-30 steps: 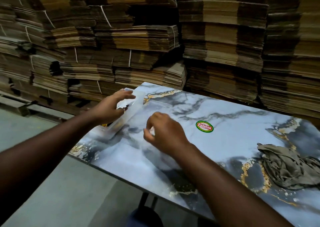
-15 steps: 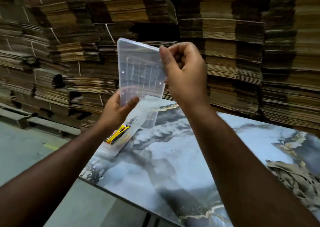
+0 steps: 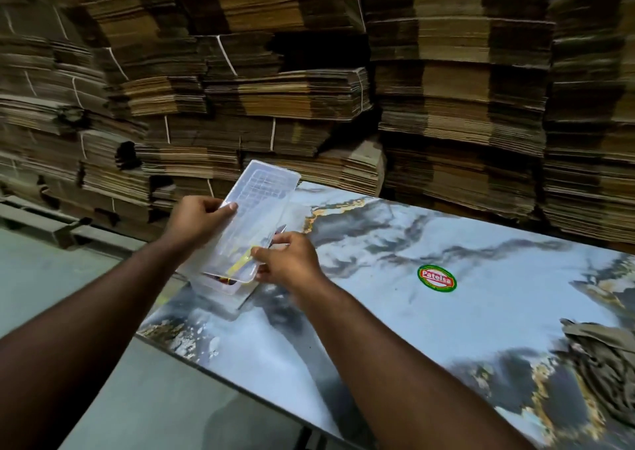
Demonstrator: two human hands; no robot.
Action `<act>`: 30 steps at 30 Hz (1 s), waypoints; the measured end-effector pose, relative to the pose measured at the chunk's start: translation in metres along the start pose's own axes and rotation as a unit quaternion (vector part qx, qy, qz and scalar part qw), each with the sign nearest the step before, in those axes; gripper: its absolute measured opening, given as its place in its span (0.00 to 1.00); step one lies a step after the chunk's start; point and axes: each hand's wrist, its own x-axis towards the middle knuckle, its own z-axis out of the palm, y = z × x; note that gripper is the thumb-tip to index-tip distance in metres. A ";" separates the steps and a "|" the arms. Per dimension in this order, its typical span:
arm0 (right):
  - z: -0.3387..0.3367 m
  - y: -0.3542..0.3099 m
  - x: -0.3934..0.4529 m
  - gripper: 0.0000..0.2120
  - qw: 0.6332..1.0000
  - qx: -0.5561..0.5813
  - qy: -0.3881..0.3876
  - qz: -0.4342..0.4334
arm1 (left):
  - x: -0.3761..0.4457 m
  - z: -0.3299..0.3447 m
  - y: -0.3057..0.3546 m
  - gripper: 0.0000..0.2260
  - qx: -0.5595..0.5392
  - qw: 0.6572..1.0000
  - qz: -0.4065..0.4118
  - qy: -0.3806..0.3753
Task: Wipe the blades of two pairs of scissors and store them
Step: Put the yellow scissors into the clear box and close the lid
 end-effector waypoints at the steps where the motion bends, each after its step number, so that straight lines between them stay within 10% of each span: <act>1: 0.003 0.000 0.001 0.18 1.000 0.007 0.000 0.012 | 0.001 -0.001 -0.006 0.12 0.026 1.000 -0.008 -0.010; 19: -0.015 0.038 -0.029 0.25 0.997 -0.053 0.043 -0.031 | -0.021 0.017 0.001 0.15 0.121 0.990 -0.027 -0.067; 30: -0.018 0.037 -0.051 0.47 0.983 -0.177 -0.004 -0.041 | -0.028 0.024 0.002 0.20 0.183 0.978 -0.019 -0.097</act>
